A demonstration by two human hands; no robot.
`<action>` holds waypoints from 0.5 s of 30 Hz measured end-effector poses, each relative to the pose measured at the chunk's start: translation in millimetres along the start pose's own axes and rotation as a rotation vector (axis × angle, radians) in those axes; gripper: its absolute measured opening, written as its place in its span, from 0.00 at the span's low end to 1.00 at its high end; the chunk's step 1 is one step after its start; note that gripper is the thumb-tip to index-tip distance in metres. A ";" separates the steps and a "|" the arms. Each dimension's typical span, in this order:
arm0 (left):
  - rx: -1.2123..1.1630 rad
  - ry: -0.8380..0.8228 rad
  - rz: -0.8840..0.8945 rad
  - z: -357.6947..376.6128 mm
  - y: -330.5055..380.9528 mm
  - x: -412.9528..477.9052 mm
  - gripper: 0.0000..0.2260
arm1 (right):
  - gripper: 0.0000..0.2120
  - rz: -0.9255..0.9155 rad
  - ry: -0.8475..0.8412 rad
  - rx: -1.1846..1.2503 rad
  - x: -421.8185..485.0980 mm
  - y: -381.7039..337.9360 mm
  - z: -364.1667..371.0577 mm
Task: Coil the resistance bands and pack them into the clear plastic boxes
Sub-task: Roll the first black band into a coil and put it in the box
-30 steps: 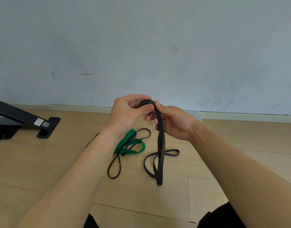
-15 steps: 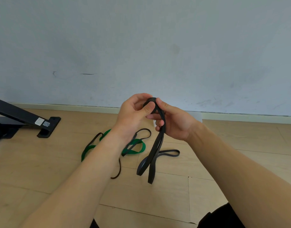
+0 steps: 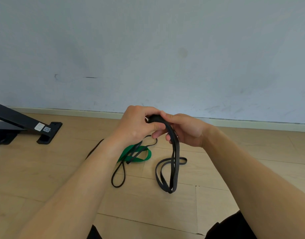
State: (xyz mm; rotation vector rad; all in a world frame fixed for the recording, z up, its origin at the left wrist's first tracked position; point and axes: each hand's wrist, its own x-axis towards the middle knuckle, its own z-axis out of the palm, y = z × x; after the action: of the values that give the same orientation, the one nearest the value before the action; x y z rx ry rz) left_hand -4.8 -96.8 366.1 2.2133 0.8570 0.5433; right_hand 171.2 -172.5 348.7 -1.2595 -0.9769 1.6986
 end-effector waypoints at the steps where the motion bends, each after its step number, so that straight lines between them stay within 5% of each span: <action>1: -0.045 0.025 -0.006 1.2 -0.7 0.1 0.10 | 0.26 0.003 -0.010 0.008 -0.6 -0.3 -0.3; 15: -1.047 0.331 -0.266 23.7 2.8 3.0 0.09 | 0.21 -0.030 0.083 0.241 8.9 3.3 14.0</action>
State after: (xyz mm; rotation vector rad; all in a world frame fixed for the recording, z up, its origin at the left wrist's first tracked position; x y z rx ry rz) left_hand 12.3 -107.0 352.5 1.0606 0.7535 0.9630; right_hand 155.4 -167.4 345.4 -1.1406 -0.7151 1.6710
